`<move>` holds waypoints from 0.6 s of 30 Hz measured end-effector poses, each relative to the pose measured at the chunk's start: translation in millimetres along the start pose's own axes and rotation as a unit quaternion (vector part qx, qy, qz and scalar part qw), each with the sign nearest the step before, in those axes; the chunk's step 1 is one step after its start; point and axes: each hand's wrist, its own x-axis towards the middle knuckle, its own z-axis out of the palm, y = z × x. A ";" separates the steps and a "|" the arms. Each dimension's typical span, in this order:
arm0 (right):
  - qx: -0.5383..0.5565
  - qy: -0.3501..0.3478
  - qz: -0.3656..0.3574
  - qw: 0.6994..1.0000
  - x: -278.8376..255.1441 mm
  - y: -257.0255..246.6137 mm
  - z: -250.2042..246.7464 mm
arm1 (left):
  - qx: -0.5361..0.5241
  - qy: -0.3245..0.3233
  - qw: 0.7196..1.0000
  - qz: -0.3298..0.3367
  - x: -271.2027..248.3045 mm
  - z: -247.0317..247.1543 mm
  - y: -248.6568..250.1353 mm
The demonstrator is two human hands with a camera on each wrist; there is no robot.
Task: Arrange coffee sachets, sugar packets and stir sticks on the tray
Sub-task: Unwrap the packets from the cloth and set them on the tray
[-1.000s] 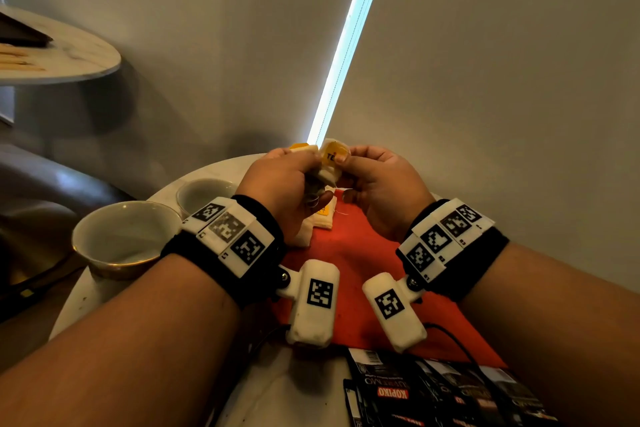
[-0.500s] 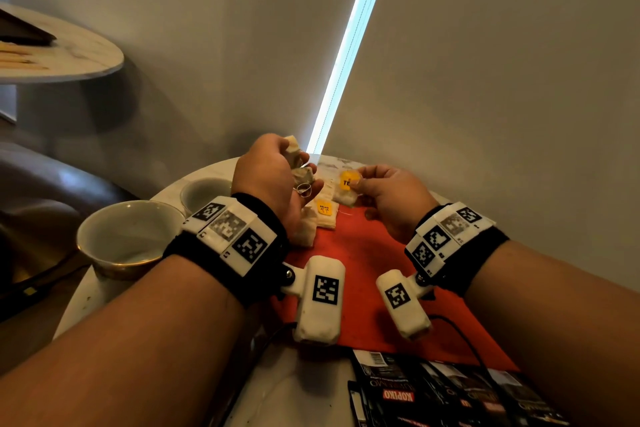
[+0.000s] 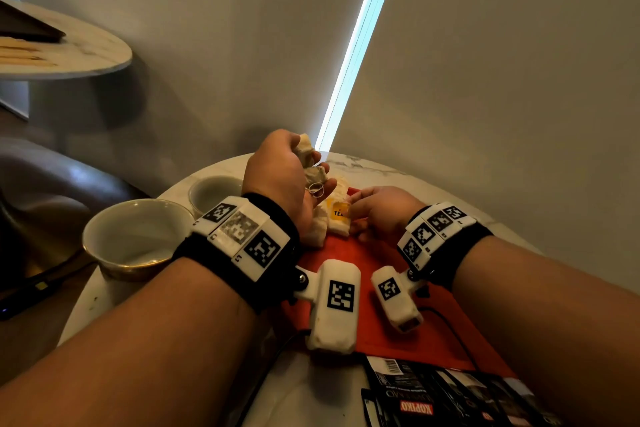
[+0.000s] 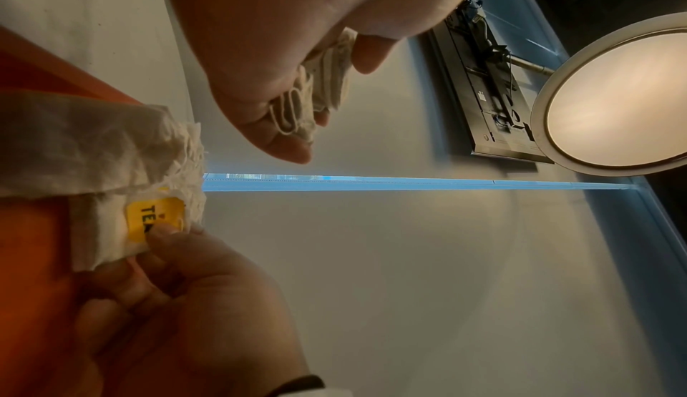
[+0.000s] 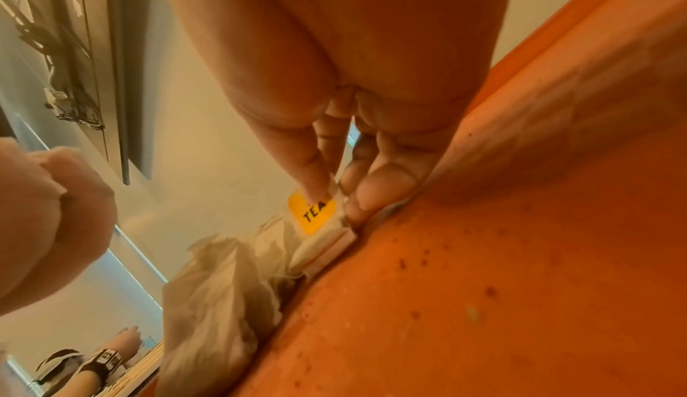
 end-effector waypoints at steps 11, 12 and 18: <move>-0.016 0.011 0.010 1.000 10.9 0.8 2.5 | -0.005 -0.009 1.000 -0.013 -2.9 1.8 0.5; -0.018 0.009 0.011 1.000 10.8 1.0 2.5 | -0.006 -0.010 1.000 -0.014 -3.3 1.6 0.7; -0.010 0.011 0.008 1.000 14.4 4.5 2.0 | -0.015 -0.021 0.999 -0.029 -4.3 1.3 1.5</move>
